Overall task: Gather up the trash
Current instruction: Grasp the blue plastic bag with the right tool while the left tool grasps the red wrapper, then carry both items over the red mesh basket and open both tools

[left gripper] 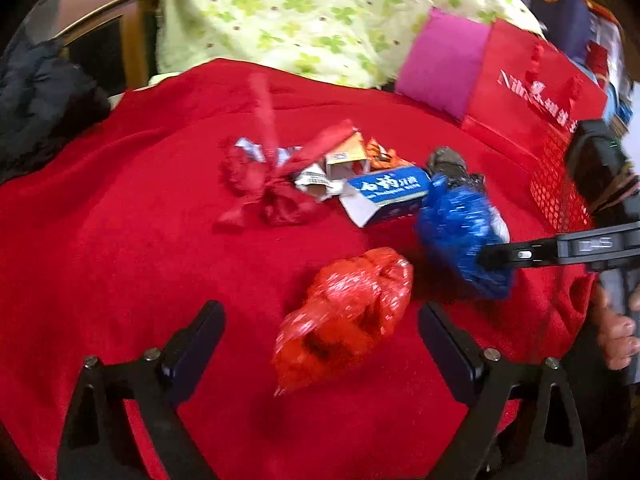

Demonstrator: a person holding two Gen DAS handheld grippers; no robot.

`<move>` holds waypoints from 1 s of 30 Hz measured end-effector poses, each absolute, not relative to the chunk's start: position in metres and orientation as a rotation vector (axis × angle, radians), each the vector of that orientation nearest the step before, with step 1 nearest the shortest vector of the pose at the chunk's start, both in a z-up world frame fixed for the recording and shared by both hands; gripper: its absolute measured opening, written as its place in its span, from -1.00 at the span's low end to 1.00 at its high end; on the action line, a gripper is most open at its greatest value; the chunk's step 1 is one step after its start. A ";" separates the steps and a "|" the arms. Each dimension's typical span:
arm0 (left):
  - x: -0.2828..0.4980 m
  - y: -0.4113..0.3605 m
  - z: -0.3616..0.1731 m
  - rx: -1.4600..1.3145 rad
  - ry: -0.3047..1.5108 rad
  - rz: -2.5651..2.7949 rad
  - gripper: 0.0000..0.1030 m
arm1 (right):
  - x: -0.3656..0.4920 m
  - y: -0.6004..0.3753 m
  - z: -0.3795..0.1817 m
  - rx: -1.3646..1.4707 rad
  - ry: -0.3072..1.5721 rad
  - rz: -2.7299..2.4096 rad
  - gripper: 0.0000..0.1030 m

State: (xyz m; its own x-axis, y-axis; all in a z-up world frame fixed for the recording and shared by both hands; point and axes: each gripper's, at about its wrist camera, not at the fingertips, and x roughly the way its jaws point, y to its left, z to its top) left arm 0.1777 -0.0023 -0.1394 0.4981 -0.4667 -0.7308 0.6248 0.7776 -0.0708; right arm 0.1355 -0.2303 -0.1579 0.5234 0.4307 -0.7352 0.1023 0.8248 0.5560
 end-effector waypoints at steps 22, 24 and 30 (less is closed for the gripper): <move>0.169 -0.024 -0.112 0.155 0.793 -0.628 -0.64 | -0.019 -0.293 -0.048 0.555 0.693 0.220 -0.42; 0.163 -0.027 -0.097 0.155 0.769 -0.636 -0.64 | -0.028 -0.299 -0.041 0.538 0.662 0.189 -0.41; 0.136 -0.056 -0.044 0.176 0.675 -0.702 -0.64 | -0.065 -0.332 -0.010 0.519 0.558 0.104 -0.42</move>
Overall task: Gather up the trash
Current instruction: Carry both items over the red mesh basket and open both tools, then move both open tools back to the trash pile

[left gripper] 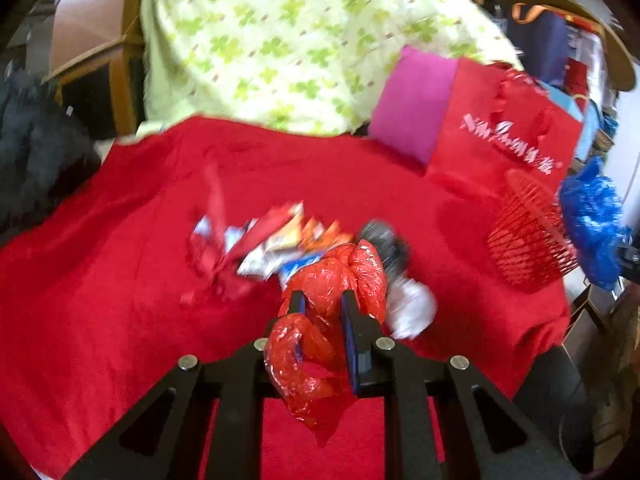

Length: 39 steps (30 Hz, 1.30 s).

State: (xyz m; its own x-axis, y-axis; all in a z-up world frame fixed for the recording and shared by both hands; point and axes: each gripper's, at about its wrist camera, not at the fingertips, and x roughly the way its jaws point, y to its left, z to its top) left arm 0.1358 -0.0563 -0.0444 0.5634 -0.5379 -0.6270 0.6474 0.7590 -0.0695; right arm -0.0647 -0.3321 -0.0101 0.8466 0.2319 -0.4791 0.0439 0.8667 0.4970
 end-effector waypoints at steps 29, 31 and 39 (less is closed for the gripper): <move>0.061 -0.392 0.002 0.241 0.720 -1.057 0.33 | -0.158 -0.540 -0.015 0.732 0.476 -0.355 -0.35; 0.059 -0.387 0.000 0.250 0.712 -1.051 0.33 | -0.156 -0.544 -0.018 0.755 0.480 -0.342 -0.30; 0.070 -0.295 0.000 0.257 0.681 -0.928 0.35 | -0.163 -0.523 0.005 0.692 0.348 -0.271 0.40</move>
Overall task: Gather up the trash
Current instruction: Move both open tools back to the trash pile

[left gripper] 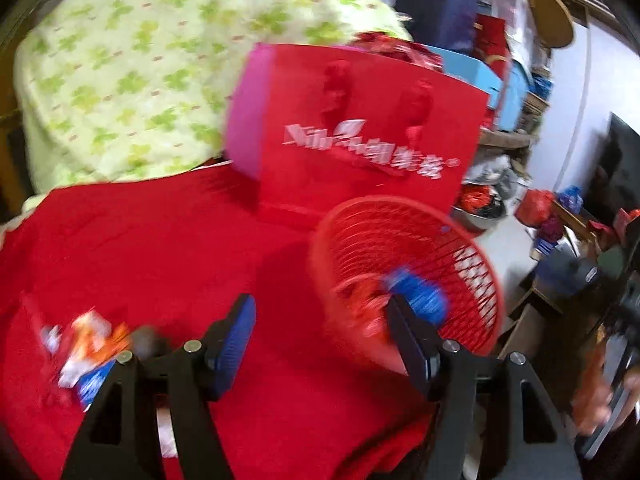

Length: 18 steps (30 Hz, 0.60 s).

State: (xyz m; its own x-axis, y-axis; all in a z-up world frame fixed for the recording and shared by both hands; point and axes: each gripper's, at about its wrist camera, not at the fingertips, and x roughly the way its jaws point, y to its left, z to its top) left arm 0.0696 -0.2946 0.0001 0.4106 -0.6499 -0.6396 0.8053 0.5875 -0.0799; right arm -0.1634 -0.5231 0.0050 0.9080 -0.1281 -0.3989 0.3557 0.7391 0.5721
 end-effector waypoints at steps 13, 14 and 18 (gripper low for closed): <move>0.109 -0.044 -0.027 0.153 0.704 -0.311 0.35 | -0.114 -0.386 0.036 0.457 0.322 0.061 0.40; 0.111 -0.035 -0.029 0.143 0.702 -0.288 0.35 | -0.107 -0.379 0.032 0.448 0.344 0.078 0.40; 0.116 -0.010 -0.043 0.080 0.707 -0.273 0.35 | -0.071 -0.351 0.014 0.448 0.461 0.141 0.40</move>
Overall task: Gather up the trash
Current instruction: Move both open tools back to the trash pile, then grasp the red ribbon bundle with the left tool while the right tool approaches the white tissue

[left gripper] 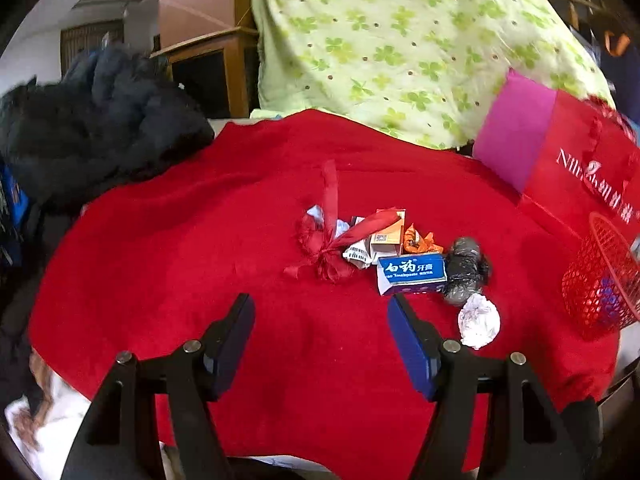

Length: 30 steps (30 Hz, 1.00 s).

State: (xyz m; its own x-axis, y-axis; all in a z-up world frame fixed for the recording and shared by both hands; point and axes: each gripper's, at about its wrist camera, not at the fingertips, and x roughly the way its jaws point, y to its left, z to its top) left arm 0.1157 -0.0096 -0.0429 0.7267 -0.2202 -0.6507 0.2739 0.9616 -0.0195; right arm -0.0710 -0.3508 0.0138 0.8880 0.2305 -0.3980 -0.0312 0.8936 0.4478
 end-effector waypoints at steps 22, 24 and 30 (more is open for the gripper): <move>0.172 0.001 -0.111 -0.016 0.702 -0.295 0.35 | 0.036 -0.291 -0.089 0.419 0.719 0.147 0.39; 0.188 0.003 -0.115 -0.042 0.721 -0.272 0.35 | 0.048 -0.287 -0.100 0.407 0.736 0.142 0.39; 0.232 -0.003 -0.125 -0.090 0.776 -0.255 0.35 | 0.083 -0.287 -0.126 0.407 0.771 0.131 0.34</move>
